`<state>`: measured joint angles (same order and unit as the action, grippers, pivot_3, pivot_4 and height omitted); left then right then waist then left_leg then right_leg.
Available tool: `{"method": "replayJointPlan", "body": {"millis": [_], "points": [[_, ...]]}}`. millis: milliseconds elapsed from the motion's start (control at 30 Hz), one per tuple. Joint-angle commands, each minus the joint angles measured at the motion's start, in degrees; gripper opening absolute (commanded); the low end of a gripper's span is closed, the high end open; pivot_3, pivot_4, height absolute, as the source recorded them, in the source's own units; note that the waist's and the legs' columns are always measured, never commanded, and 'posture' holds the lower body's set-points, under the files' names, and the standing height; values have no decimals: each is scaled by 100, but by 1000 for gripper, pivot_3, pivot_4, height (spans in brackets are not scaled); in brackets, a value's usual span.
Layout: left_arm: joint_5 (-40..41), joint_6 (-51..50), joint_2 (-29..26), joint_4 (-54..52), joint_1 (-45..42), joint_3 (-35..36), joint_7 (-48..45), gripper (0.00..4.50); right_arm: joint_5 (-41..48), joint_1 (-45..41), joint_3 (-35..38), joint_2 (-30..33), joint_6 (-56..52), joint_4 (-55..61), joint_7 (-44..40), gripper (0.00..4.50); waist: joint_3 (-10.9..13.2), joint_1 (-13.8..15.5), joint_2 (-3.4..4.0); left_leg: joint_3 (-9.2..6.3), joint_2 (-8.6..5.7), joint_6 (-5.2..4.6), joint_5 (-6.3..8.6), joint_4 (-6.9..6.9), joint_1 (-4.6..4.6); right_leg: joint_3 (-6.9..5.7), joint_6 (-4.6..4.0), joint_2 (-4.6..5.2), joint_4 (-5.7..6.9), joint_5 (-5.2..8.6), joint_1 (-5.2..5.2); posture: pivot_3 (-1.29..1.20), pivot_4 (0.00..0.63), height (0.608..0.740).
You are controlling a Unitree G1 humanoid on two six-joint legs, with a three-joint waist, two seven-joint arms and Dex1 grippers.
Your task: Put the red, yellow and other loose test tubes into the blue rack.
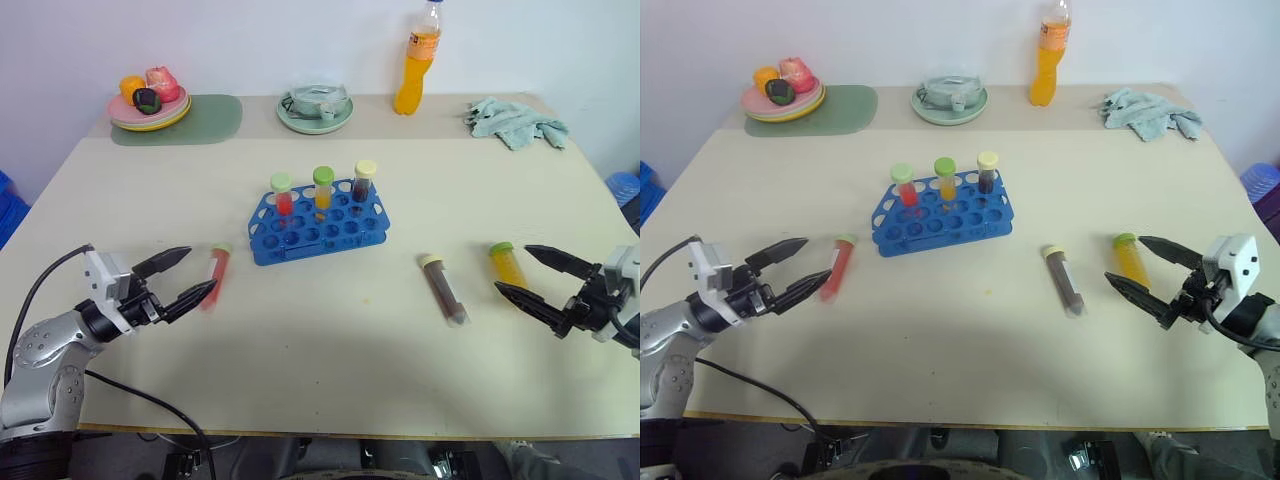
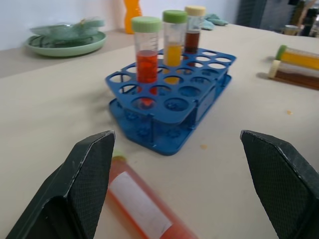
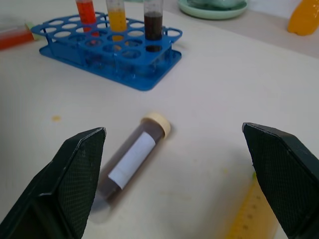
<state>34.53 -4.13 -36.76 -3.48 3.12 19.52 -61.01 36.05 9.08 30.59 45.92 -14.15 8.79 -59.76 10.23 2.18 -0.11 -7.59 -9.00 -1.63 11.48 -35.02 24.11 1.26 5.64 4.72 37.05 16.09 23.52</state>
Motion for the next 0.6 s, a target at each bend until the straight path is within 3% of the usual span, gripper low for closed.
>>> {"method": "replayJointPlan", "body": {"millis": [33, 600], "points": [[79, -276, -136, -226, 109, 54, 27, 4124, 130, -5, 118, -44, -140, 395, 204, 4500, 0, -9, 0, 0, 0, 0, 0, 1, 0, 0, 0, 0, -1, 0, 0, 0, 150, 740], [660, -661, -38, -248, -242, 36, -411, 4124, 126, -497, -240, -163, -798, 1031, 1164, 4500, 0, -1, 0, 0, 0, 0, 0, -1, 6, -2, 0, 0, -2, 0, 5, 0, 150, 740]]}}
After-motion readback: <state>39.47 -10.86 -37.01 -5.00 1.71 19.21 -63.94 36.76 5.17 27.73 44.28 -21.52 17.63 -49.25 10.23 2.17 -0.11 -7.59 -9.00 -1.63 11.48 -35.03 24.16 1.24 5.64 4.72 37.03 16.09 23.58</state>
